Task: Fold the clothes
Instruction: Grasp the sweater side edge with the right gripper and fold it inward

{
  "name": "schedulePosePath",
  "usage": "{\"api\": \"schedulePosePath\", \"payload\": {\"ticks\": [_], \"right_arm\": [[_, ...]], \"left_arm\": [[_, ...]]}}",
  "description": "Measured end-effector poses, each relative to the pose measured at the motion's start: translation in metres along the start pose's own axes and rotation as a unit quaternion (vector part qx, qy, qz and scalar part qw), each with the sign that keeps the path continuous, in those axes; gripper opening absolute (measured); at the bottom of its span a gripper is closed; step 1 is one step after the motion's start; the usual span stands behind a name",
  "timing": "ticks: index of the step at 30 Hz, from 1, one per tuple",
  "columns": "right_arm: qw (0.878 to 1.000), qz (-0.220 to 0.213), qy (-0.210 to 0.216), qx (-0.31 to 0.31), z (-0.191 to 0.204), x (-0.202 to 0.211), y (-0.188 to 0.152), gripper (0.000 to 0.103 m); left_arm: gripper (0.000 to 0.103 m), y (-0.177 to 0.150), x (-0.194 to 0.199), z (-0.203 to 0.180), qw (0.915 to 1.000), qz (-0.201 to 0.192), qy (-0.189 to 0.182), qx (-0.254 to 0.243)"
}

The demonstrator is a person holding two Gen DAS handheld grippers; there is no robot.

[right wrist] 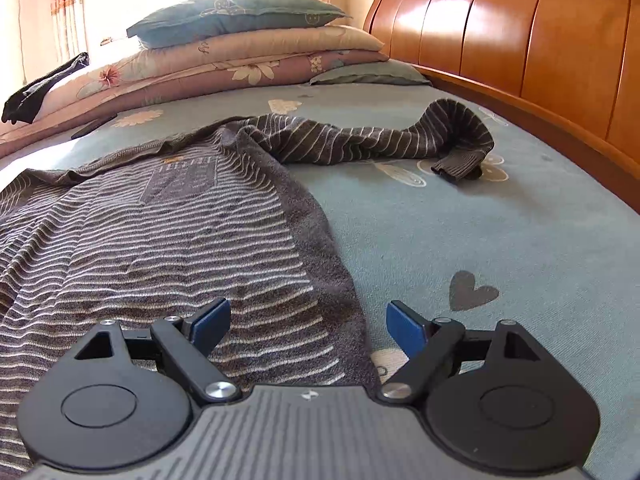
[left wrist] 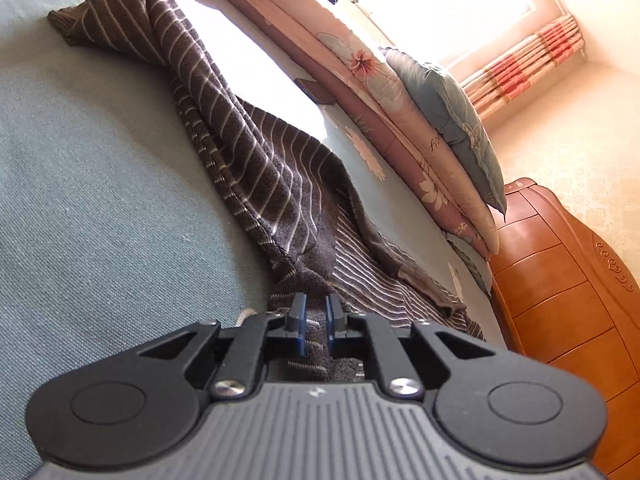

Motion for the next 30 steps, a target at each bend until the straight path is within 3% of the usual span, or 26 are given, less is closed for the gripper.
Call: {"api": "schedulePosePath", "payload": {"ticks": [4,7,9,10,11,12,13,14,16,20,23,25,27,30], "right_arm": [[1.000,-0.018,-0.009,-0.010,-0.021,-0.004,0.022,0.088],[1.000,-0.001,0.019,-0.023,-0.028,-0.033,0.032,0.087],[0.998,0.020,0.041,-0.038,-0.030,-0.056,0.032,0.081],[0.997,0.039,0.054,-0.036,-0.026,-0.067,0.029,0.069],[0.997,0.042,0.057,-0.025,-0.021,-0.071,0.027,0.066],[0.998,0.036,0.059,-0.006,-0.015,-0.069,0.028,0.043],[0.997,0.039,0.072,0.010,-0.006,-0.066,0.029,0.008],[0.995,0.042,0.083,0.027,0.002,-0.063,0.029,0.009],[0.996,0.031,0.041,0.078,0.010,-0.057,0.031,0.008],[0.996,0.002,-0.016,0.090,-0.005,-0.043,0.047,0.007],[0.995,0.010,-0.059,0.076,-0.031,-0.044,0.048,0.003],[0.998,0.034,-0.029,0.040,-0.036,-0.053,0.037,0.003],[0.998,0.029,-0.018,0.061,-0.029,-0.052,0.035,0.005],[0.998,0.016,-0.016,0.053,-0.029,-0.038,0.036,0.024]], "left_arm": [[0.025,-0.005,-0.006,0.002,1.0000,0.007,0.004,-0.003],[0.033,-0.009,-0.008,0.003,0.9998,0.005,0.016,-0.011],[0.035,-0.009,-0.008,0.004,0.9998,0.005,0.014,-0.013],[0.039,-0.010,-0.009,0.004,0.9998,0.005,0.014,-0.012],[0.041,-0.010,-0.010,0.005,0.9998,0.005,0.014,-0.011],[0.042,-0.010,-0.011,0.006,0.9998,0.006,0.013,-0.011],[0.042,-0.011,-0.012,0.006,0.9998,0.006,0.013,-0.011],[0.042,-0.011,-0.013,0.006,0.9998,0.006,0.013,-0.011],[0.042,-0.012,-0.015,0.005,0.9998,0.005,0.014,-0.012],[0.043,-0.012,-0.012,0.005,0.9997,0.001,0.018,-0.018],[0.043,-0.012,-0.012,0.006,0.9997,0.001,0.018,-0.018],[0.043,-0.012,-0.012,0.006,0.9997,0.001,0.018,-0.019],[0.043,-0.012,-0.012,0.006,0.9996,0.003,0.018,-0.021],[0.047,-0.013,-0.011,0.005,0.9995,0.006,0.017,-0.025]]}}
Point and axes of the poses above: each gripper's, at about its wrist camera, not at the fingertips, and x roughly against the way its jaws point, z to its left, y to its top, the point moved 10 cm from there along -x, roughly the way its jaws point, and after that the axes turned 9 degrees about x, right-handed, at the moved point
